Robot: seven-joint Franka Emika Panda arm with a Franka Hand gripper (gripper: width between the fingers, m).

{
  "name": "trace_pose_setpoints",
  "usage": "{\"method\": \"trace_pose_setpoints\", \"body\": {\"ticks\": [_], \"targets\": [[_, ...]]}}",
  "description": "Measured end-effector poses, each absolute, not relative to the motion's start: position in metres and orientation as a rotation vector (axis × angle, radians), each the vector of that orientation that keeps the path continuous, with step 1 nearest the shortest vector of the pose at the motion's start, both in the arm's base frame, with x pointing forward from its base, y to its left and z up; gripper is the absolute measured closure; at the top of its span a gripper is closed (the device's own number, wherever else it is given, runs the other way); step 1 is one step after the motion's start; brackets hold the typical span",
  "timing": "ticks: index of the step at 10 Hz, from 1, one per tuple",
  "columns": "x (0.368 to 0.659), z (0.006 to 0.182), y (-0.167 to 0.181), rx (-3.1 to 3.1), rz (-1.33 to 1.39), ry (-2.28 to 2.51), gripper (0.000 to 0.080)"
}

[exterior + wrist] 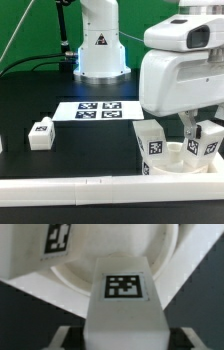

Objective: Assemble stool

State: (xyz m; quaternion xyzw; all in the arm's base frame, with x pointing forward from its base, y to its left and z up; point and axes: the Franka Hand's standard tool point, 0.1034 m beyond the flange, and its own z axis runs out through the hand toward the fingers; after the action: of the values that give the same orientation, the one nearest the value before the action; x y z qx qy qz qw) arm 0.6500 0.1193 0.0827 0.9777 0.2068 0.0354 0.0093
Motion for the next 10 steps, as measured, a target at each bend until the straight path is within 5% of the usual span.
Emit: {"method": "trace_pose_setpoints", "body": {"ticks": [10], "targets": [[0.650, 0.081, 0.103, 2.989, 0.132, -1.119, 0.0463]]}}
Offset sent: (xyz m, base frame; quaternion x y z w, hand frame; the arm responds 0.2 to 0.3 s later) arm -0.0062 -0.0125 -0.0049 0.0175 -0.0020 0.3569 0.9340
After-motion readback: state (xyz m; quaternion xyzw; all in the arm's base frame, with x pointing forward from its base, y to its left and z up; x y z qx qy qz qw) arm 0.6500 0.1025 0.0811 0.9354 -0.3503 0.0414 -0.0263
